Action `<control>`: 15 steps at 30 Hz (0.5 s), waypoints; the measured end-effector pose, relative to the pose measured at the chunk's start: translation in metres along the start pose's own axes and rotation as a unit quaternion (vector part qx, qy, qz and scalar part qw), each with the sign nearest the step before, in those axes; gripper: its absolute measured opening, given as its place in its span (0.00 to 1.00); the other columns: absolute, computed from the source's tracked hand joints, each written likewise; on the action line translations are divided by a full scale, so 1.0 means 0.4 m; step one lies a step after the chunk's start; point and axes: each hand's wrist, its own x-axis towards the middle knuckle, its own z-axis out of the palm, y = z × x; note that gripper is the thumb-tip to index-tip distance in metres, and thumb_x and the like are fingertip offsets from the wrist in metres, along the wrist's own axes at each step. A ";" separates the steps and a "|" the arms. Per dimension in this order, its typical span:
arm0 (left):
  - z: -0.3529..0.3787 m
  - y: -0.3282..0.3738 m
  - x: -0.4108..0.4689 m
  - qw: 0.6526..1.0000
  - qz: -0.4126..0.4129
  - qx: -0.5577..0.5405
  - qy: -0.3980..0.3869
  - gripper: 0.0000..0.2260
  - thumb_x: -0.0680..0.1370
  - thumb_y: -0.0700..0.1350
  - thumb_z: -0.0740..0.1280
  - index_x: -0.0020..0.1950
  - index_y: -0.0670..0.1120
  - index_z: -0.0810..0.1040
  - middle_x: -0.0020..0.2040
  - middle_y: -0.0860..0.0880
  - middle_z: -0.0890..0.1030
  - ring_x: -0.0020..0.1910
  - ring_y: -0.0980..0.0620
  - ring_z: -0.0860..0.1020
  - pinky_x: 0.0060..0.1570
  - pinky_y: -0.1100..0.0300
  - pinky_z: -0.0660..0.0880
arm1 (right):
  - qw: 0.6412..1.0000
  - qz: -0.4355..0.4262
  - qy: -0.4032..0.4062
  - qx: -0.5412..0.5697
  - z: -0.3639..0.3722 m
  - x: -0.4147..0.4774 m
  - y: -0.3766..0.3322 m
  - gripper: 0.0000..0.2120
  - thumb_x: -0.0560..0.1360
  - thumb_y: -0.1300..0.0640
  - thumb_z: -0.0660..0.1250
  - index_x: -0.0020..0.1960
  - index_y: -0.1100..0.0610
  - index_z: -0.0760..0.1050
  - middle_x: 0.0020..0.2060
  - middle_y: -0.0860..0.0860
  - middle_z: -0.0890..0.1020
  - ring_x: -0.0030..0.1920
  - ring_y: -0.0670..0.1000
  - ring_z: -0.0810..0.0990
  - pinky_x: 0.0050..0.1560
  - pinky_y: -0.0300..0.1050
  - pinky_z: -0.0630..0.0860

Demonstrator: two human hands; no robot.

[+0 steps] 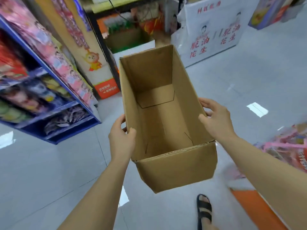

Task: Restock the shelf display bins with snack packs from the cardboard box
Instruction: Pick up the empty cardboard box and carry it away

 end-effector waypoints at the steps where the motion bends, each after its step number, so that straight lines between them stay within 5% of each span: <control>1: 0.006 0.011 0.036 1.000 -0.001 -0.004 0.013 0.22 0.78 0.37 0.64 0.70 0.53 0.70 0.60 0.57 0.75 0.57 0.51 0.78 0.42 0.70 0.73 | 1.000 -0.006 -0.008 0.002 0.014 0.048 -0.010 0.24 0.72 0.69 0.62 0.62 0.48 0.76 0.54 0.41 0.80 0.53 0.47 0.80 0.54 0.44 0.78; 6: 0.058 0.101 0.205 0.996 -0.016 -0.010 0.088 0.23 0.78 0.35 0.63 0.71 0.51 0.70 0.61 0.55 0.75 0.45 0.59 0.77 0.29 0.78 0.70 | 0.996 -0.046 -0.079 -0.002 0.065 0.310 -0.071 0.23 0.74 0.68 0.63 0.63 0.48 0.75 0.53 0.41 0.78 0.53 0.50 0.81 0.52 0.43 0.78; 15: 0.160 0.199 0.488 0.980 -0.097 -0.024 0.175 0.22 0.77 0.35 0.63 0.69 0.52 0.71 0.53 0.60 0.75 0.37 0.67 0.74 0.30 0.78 0.67 | 0.977 -0.101 -0.179 -0.063 0.166 0.745 -0.192 0.23 0.74 0.66 0.65 0.65 0.47 0.74 0.56 0.43 0.79 0.47 0.47 0.82 0.49 0.45 0.79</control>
